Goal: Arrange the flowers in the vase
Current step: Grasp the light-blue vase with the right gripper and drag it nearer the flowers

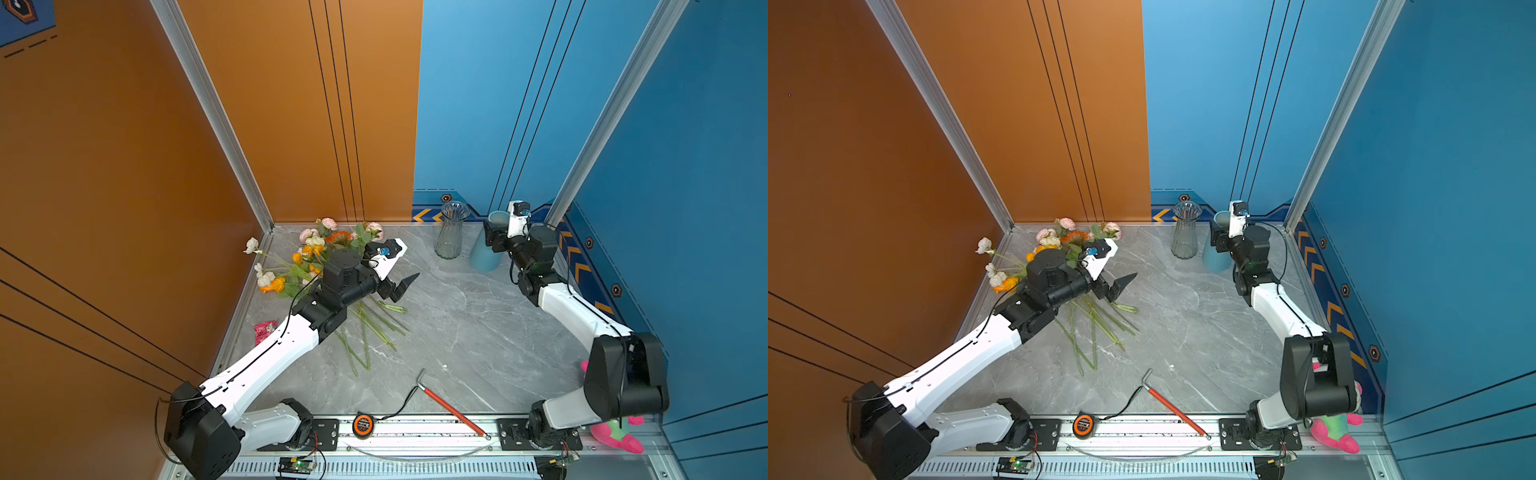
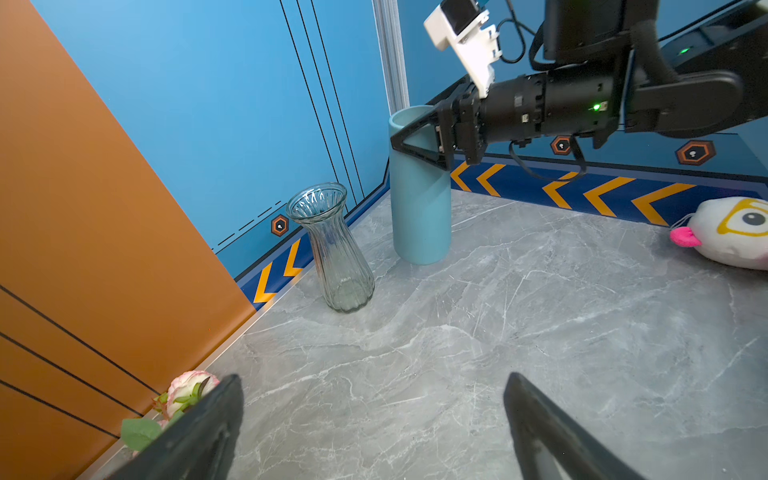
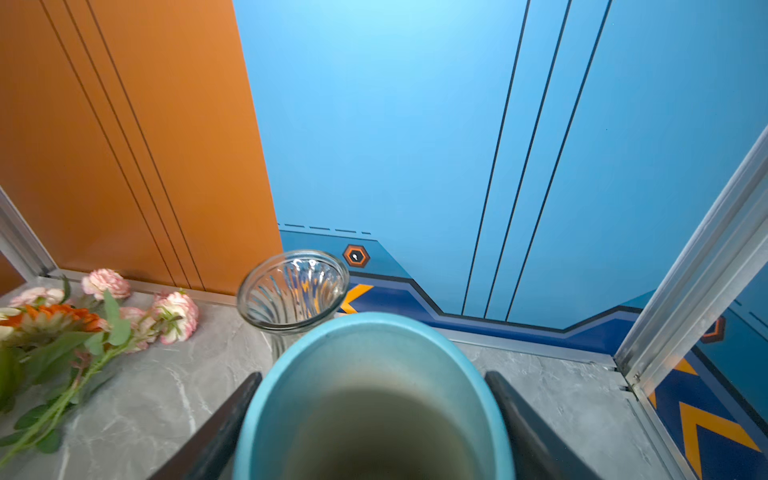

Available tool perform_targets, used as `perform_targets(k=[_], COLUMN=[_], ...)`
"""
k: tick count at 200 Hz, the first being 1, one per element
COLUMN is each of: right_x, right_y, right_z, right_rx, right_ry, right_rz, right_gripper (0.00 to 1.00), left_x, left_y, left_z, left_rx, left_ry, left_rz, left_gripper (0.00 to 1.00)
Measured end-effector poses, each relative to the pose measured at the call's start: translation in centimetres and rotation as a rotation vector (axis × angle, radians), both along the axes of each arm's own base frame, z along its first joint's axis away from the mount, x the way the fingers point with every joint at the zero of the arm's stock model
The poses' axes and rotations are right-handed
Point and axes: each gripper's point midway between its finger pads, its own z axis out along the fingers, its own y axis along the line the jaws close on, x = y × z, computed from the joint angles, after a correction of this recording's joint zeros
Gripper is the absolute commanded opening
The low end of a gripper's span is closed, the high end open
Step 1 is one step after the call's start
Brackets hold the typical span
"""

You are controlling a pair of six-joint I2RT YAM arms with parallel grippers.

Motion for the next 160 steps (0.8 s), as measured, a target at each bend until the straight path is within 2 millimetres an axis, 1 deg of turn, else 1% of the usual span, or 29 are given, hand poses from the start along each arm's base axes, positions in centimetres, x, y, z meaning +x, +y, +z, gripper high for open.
perform_targets(k=[17,26,37,51,72,91,103,115,131,147,160], right_x=[-2.1,-3.2,-4.5,-6.0,-8.5,-10.1,-10.8,-11.5,-12.2,-12.5,-12.6], right_y=[0.9,1.6,2.4,3.6,5.8,7.9,9.2,10.3,11.8,13.0,14.0], right_z=[1.5,1.9,2.1,2.0,0.8,-1.1,-2.5,-3.8,-5.1,-5.8,-6.1], right_rx=[0.007,0.012,0.025,0.034,0.040,0.035,0.027,0.018,0.008,0.001,0.001], right_ry=[-0.025,-0.026,-0.022,-0.010,0.015,0.049,0.077,0.103,0.128,0.134,0.126], right_rz=[0.025,0.045,0.071,0.107,0.168,0.229,0.265,0.297,0.335,0.363,0.383], right_gripper=[0.43,0.43,0.42,0.42,0.43,0.43,0.43,0.42,0.42,0.42,0.42], left_x=[-0.2,-0.4,-0.8,-1.6,-2.9,-4.5,-5.8,-7.2,-8.6,-9.7,-10.2], left_y=[0.1,0.0,0.0,-0.2,-0.1,0.4,0.9,1.5,2.1,2.5,2.8], left_z=[0.2,0.2,-0.2,-0.7,-1.6,-3.9,-6.0,-8.4,-10.8,-12.2,-12.6], left_rx=[0.000,0.003,0.020,0.041,0.059,0.074,0.077,0.089,0.094,0.092,0.084], left_ry=[-0.008,-0.006,0.027,0.092,0.209,0.341,0.428,0.525,0.626,0.694,0.719], left_rz=[0.005,0.008,0.014,0.011,0.005,-0.007,-0.010,-0.006,0.001,0.005,0.010], left_gripper=[0.98,0.98,0.98,0.98,0.98,0.98,0.98,0.98,0.98,0.98,0.98])
